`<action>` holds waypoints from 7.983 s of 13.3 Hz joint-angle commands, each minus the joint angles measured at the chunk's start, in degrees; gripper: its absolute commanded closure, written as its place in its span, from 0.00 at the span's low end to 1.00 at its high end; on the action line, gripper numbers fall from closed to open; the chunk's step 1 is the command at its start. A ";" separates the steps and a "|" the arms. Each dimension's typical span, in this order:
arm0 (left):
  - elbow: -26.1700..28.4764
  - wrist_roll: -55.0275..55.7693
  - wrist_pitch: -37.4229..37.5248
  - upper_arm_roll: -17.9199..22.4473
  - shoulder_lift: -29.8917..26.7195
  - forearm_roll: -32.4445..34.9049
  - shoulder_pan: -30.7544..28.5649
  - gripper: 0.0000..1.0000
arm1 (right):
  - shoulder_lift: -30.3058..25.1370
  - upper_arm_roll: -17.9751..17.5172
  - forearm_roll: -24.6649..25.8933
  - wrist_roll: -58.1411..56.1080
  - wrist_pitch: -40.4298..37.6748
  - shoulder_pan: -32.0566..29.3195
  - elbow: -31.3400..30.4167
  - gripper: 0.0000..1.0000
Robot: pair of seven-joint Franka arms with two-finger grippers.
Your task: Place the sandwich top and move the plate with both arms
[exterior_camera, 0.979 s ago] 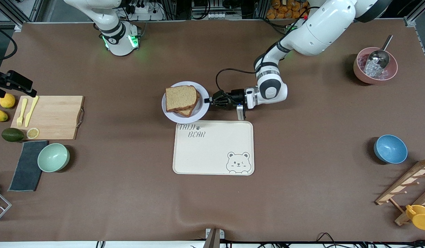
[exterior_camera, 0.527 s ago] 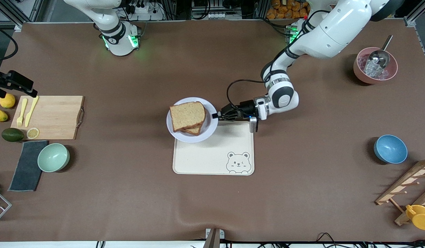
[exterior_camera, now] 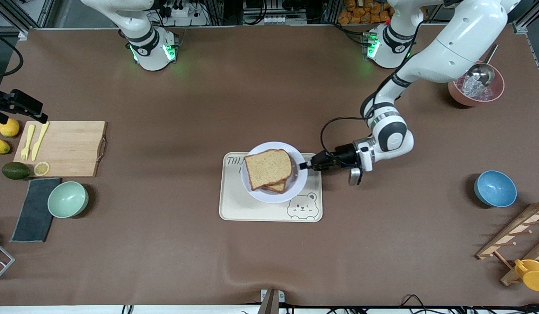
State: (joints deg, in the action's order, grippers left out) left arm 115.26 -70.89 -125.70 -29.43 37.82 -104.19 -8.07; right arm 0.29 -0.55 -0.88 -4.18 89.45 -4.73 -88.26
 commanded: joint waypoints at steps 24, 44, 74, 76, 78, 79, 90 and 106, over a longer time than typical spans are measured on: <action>-7.77 0.75 0.98 6.57 13.69 7.51 3.14 1.00 | 0.06 0.20 0.09 0.93 0.28 -0.28 -0.60 0.00; -6.62 6.89 0.89 7.64 9.65 9.78 2.71 0.00 | 0.15 0.20 0.18 0.93 0.55 -0.02 -0.60 0.00; -21.98 63.40 10.54 8.87 -8.20 74.54 -1.77 0.00 | 1.03 0.38 0.09 1.02 -2.00 -1.42 0.10 0.00; -25.41 66.31 13.62 8.78 -8.29 79.82 -1.68 0.00 | 1.12 0.38 0.09 1.02 -1.56 -1.42 0.10 0.00; -27.79 67.20 16.08 8.87 -8.55 81.25 -1.77 0.00 | 1.38 0.29 0.09 1.02 -1.21 -1.16 0.10 0.00; -28.59 67.55 16.62 8.87 -8.64 83.77 -1.51 0.00 | 1.38 0.29 0.09 1.02 -1.56 -1.07 0.02 0.00; -33.60 67.81 24.53 8.87 -13.56 104.87 -1.51 0.00 | 1.03 0.20 -0.61 1.02 -2.09 -1.24 -0.51 0.00; -33.43 67.55 37.01 9.91 -30.95 109.82 -0.11 0.00 | 0.94 0.20 -0.70 1.11 -1.65 -0.89 -1.92 0.00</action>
State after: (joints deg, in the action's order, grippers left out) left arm 80.58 -4.03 -89.72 -21.00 9.84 5.61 -8.94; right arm 1.82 -0.02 -1.01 -3.88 87.63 -5.31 -89.55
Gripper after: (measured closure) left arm 0.000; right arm 0.000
